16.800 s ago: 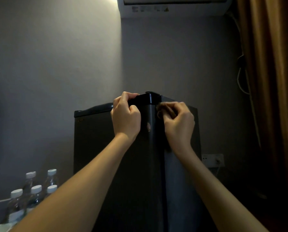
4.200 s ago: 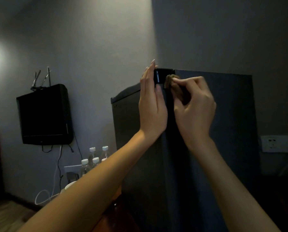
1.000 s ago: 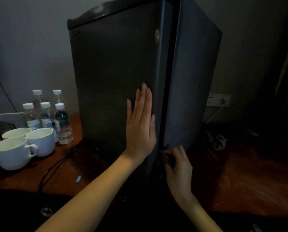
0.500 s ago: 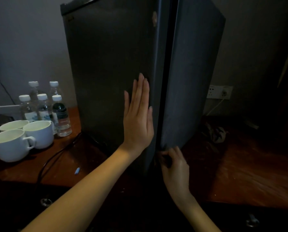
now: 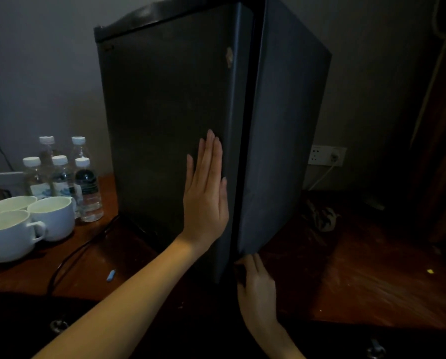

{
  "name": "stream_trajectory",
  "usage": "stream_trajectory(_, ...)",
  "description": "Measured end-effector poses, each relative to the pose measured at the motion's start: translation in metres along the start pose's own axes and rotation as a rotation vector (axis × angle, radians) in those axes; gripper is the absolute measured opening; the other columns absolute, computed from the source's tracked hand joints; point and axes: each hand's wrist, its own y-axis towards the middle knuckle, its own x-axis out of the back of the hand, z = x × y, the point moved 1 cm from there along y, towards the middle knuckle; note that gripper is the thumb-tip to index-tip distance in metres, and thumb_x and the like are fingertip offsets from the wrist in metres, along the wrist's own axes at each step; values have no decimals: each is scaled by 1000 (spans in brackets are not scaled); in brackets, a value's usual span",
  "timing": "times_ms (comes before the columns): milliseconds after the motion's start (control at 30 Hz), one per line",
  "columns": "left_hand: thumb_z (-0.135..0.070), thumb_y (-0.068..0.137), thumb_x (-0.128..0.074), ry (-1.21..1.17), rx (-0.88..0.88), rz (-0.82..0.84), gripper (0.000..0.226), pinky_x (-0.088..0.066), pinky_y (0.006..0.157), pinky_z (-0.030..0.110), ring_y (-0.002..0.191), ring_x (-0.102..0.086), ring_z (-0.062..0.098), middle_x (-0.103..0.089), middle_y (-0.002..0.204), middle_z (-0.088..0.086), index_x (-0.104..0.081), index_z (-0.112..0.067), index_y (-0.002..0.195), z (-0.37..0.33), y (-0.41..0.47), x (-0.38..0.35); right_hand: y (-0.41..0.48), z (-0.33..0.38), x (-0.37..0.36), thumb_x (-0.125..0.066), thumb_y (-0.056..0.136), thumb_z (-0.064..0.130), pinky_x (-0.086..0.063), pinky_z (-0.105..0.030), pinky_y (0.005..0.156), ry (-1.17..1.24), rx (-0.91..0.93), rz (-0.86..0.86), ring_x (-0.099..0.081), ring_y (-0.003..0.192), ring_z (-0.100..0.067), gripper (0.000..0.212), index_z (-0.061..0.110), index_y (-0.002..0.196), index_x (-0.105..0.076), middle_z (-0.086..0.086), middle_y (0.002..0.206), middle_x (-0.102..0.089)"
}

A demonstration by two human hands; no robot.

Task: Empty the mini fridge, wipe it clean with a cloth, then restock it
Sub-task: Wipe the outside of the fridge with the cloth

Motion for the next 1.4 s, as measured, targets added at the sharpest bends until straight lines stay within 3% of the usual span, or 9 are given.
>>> stream_trajectory(200, -16, 102, -26, 21, -8, 22, 54, -4, 122, 39, 149, -9, 21, -6, 160, 6, -5, -6, 150, 1, 0, 1, 28, 10, 14, -72, 71, -9, -48, -18, 60, 98, 97, -215, -54, 74, -2, 38, 18, 95, -59, 6, 92, -54)
stream_trajectory(400, -22, 103, -25, 56, -50, 57, 54, 1, 121, 38, 149, -8, 19, -5, 160, 3, -4, -9, 151, 5, 3, 7, 94, 56, 63, -63, 78, -13, -41, -4, 72, 357, 143, -486, -49, 83, 3, 27, 9, 93, -59, 3, 93, -53)
stream_trajectory(600, -28, 104, -20, 46, -107, 78, 54, 0, 121, 38, 149, -9, 20, -6, 160, 4, -5, -7, 151, 8, 17, 12, 190, 116, 135, -61, 87, 4, -42, -13, 71, 469, 210, -665, -55, 81, -4, 12, 14, 95, -58, -2, 94, -60)
stream_trajectory(833, -17, 101, -29, 77, -113, 60, 55, -1, 121, 38, 149, -8, 18, -7, 159, 7, -8, -1, 149, 6, 21, 13, 261, 155, 190, -61, 84, 0, -53, -22, 82, 576, 318, -785, -63, 90, -7, 17, 12, 97, -60, 0, 96, -64)
stream_trajectory(967, -13, 100, -30, 45, -68, 30, 56, -1, 121, 38, 149, -8, 18, -6, 159, 7, -6, -2, 150, 2, 18, 8, 236, 133, 172, -60, 86, 1, -54, -24, 82, 611, 346, -702, -63, 91, -5, 15, 12, 95, -60, 5, 94, -63)
stream_trajectory(1100, -10, 99, -31, -12, -44, 7, 57, -1, 121, 39, 149, -7, 19, -6, 159, 6, -5, -5, 150, 1, 16, 4, 171, 90, 116, -57, 90, 2, -54, -38, 80, 548, 235, -563, -62, 90, -12, 12, 8, 98, -62, -3, 95, -63)
stream_trajectory(1200, -12, 100, -29, -27, -41, -1, 54, -2, 121, 40, 149, -8, 19, -8, 158, 7, -8, -3, 150, 1, 16, 3, 105, 57, 74, -61, 84, -6, -54, -32, 81, 469, 167, -430, -60, 95, -8, 23, 11, 98, -62, -1, 101, -61)
stream_trajectory(1300, -11, 101, -29, -16, -35, -12, 53, -2, 121, 39, 149, -8, 19, -10, 159, 10, -10, -2, 150, 0, 16, 3, 52, 29, 38, -65, 80, -6, -53, -26, 71, 369, 91, -310, -58, 85, -3, 24, 15, 91, -61, 4, 94, -58)
stream_trajectory(1400, -10, 100, -29, -19, -31, -23, 53, 0, 121, 37, 149, -8, 19, -12, 159, 12, -13, 1, 149, 0, 16, 2, 15, 12, 14, -66, 83, -2, -43, -8, 65, 241, -67, -140, -55, 81, -1, 26, 21, 91, -60, 12, 95, -54)
